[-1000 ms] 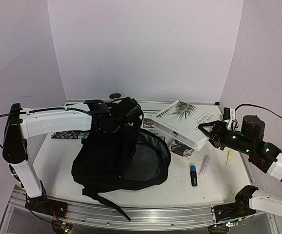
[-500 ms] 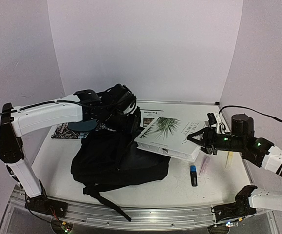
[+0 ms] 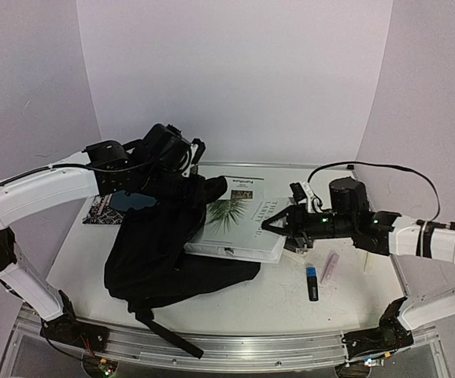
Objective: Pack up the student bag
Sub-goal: Place the book in the largest pocket of the bag.
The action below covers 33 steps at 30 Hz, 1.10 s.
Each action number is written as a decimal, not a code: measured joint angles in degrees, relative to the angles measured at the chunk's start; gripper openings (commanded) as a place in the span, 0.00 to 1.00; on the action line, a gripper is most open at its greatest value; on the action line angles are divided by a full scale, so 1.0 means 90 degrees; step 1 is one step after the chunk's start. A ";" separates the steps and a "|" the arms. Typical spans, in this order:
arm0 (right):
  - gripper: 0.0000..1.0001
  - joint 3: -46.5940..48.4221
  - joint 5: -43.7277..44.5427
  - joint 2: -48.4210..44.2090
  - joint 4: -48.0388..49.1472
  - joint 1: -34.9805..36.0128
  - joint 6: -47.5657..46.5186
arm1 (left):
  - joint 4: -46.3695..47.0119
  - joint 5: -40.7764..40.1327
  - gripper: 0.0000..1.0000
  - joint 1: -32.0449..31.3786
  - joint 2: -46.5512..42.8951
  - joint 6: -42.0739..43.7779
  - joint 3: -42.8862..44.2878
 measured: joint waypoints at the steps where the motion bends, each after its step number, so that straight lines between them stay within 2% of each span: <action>1: 0.42 0.0118 0.0002 0.0193 0.0097 0.0073 0.0029 | 0.0042 0.0026 0.00 0.0006 -0.0059 0.0000 -0.0097; 8: 0.41 0.0719 -0.0100 0.1183 0.0456 0.0579 0.0187 | 0.0189 -0.0352 0.00 0.0014 -0.0384 -0.0178 -0.0659; 13: 0.42 0.0709 -0.0264 0.1078 0.0349 0.0667 0.0190 | 0.0237 -0.0905 0.00 0.0012 -0.0702 -0.0509 -0.0924; 19: 0.43 0.0640 -0.0647 0.0642 -0.0079 0.0691 0.0038 | 0.0284 -0.1154 0.00 0.0002 -0.0750 -0.0560 -0.1009; 25: 0.43 0.0637 -0.0829 0.0583 -0.0237 0.0781 -0.0072 | 0.0280 -0.1135 0.00 -0.0006 -0.0742 -0.0500 -0.1018; 33: 0.42 0.0721 -0.0425 0.0983 -0.0033 0.0925 -0.0075 | 0.0286 -0.0668 0.00 -0.0007 -0.0734 -0.0505 -0.1000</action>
